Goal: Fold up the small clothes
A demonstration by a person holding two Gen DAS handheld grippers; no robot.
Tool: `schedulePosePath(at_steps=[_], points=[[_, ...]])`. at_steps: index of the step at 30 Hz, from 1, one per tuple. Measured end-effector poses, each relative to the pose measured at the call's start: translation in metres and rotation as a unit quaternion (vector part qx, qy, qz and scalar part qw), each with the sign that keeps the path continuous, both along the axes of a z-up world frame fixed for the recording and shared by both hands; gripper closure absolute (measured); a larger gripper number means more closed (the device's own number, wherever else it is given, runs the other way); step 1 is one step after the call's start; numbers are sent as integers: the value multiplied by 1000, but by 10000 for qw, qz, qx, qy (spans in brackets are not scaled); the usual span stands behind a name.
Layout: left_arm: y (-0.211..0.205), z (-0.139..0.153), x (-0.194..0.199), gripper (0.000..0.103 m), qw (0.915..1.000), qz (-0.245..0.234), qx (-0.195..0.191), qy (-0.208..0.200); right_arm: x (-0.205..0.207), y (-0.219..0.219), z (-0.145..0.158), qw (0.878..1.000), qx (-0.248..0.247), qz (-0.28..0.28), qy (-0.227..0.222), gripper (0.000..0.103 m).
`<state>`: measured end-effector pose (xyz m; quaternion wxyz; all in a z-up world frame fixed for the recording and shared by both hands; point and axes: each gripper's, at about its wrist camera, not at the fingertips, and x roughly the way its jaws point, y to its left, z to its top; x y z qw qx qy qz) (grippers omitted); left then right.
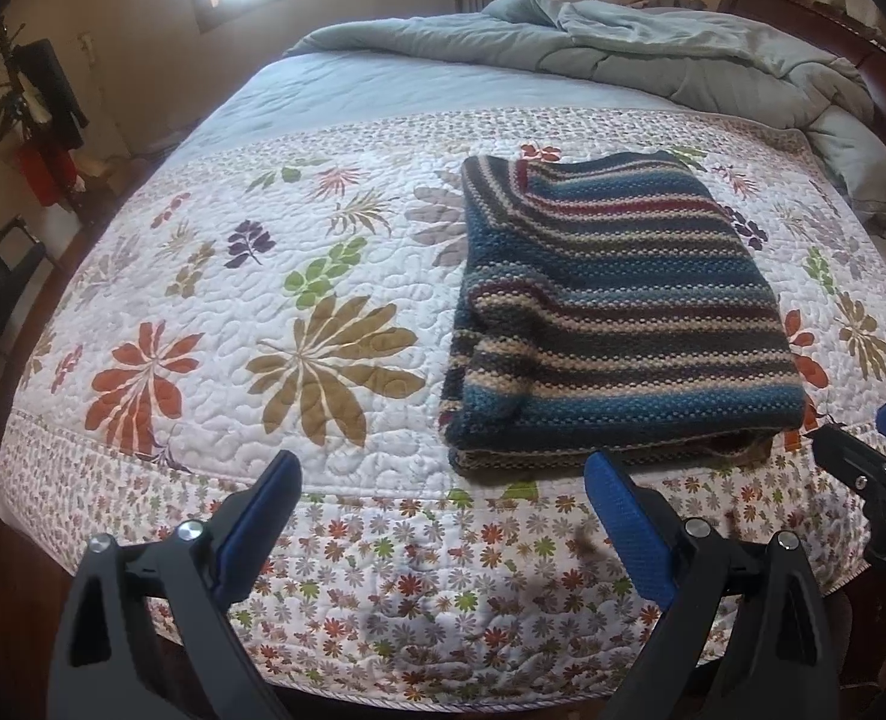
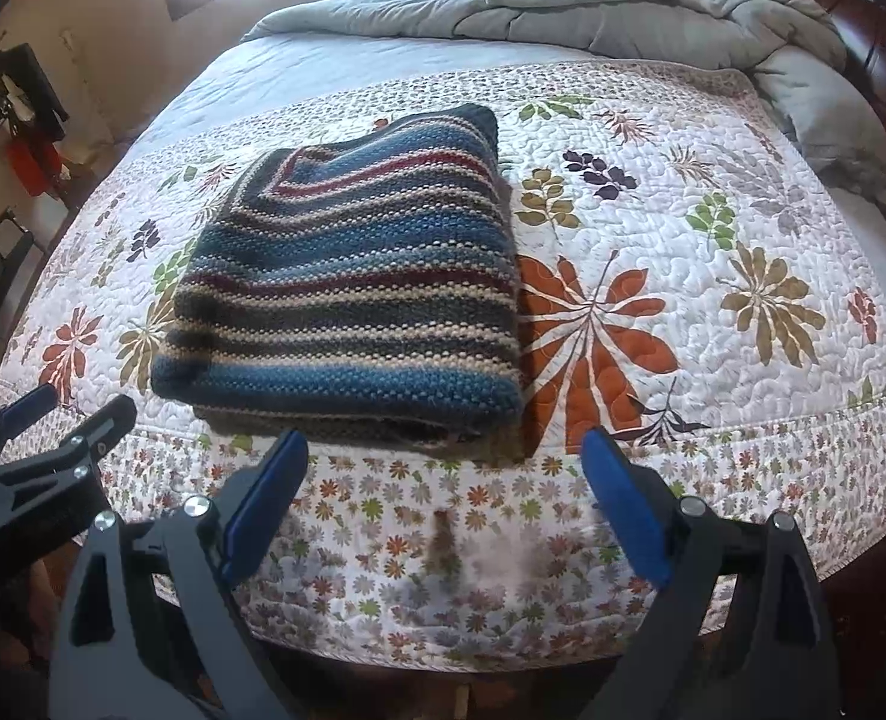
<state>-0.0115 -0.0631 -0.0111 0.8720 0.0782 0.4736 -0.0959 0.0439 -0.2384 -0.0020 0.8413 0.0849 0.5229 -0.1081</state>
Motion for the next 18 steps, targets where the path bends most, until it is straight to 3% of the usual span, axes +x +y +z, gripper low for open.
schedulePosePath(at_steps=[18], points=[[0, -3, 1, 7, 10000, -32, 81, -28, 2, 1, -2, 9999, -74, 68, 64, 11]])
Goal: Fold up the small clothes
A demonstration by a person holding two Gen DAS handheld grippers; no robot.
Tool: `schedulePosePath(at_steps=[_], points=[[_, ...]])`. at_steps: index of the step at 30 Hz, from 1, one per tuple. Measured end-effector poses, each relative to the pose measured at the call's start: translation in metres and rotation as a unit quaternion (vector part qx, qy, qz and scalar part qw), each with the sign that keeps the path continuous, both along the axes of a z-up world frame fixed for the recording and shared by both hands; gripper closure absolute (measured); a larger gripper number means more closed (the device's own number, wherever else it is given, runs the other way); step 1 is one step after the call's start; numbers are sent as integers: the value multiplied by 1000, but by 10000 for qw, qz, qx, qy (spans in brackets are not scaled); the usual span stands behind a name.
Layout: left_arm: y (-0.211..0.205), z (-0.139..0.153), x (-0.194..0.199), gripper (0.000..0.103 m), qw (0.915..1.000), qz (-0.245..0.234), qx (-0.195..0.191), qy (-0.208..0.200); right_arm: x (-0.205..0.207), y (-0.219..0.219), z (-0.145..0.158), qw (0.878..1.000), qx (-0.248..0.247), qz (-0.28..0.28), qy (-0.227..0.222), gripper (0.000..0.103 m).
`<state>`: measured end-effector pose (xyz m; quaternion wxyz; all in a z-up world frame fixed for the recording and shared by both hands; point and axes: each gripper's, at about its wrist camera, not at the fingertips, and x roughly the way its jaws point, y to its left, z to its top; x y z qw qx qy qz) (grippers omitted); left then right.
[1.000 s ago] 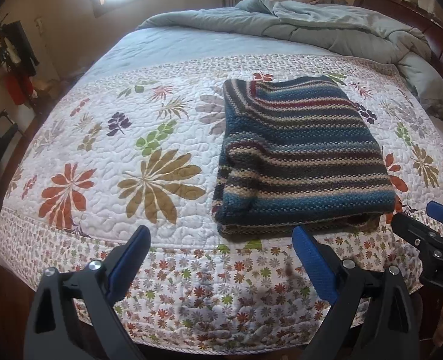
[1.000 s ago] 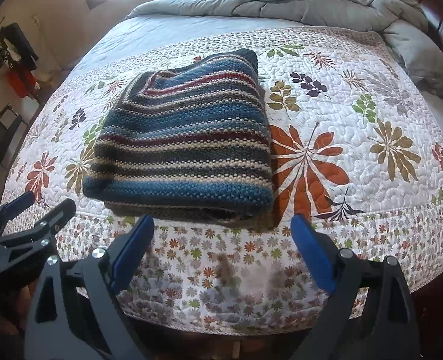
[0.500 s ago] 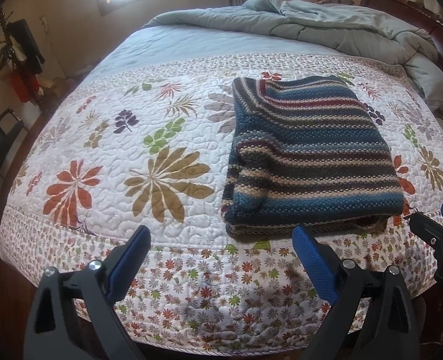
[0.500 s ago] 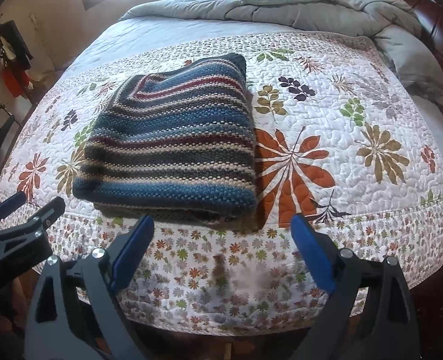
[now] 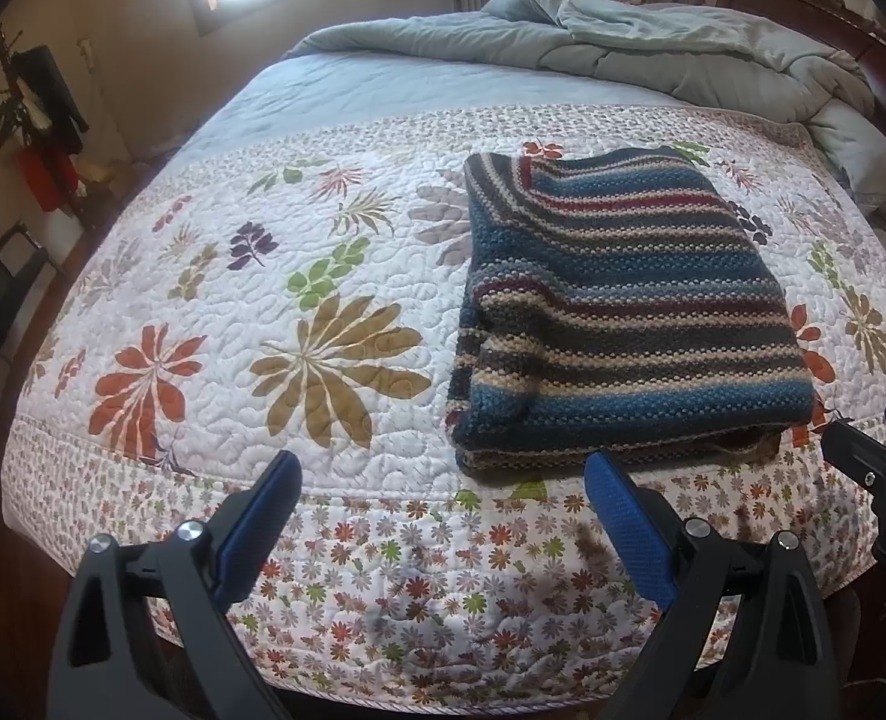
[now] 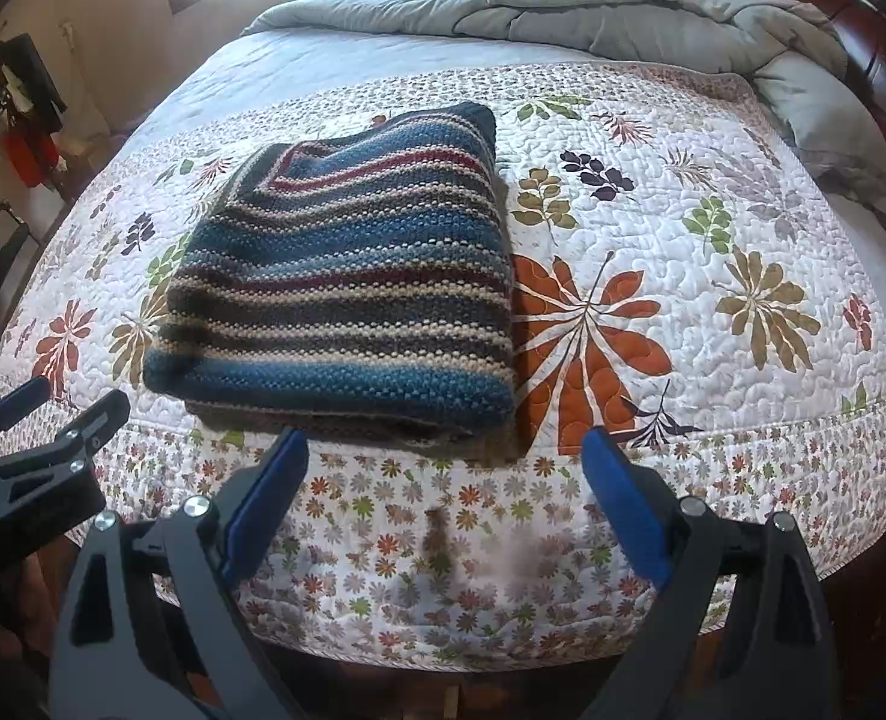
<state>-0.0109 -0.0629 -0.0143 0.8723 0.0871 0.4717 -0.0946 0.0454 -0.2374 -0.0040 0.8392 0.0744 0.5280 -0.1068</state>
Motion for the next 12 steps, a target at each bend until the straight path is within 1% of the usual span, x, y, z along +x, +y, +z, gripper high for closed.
schedulePosePath(at_steps=[12], points=[[2, -2, 3, 7, 9998, 3, -127, 159, 4, 0, -3, 10000, 70, 23, 54, 11]])
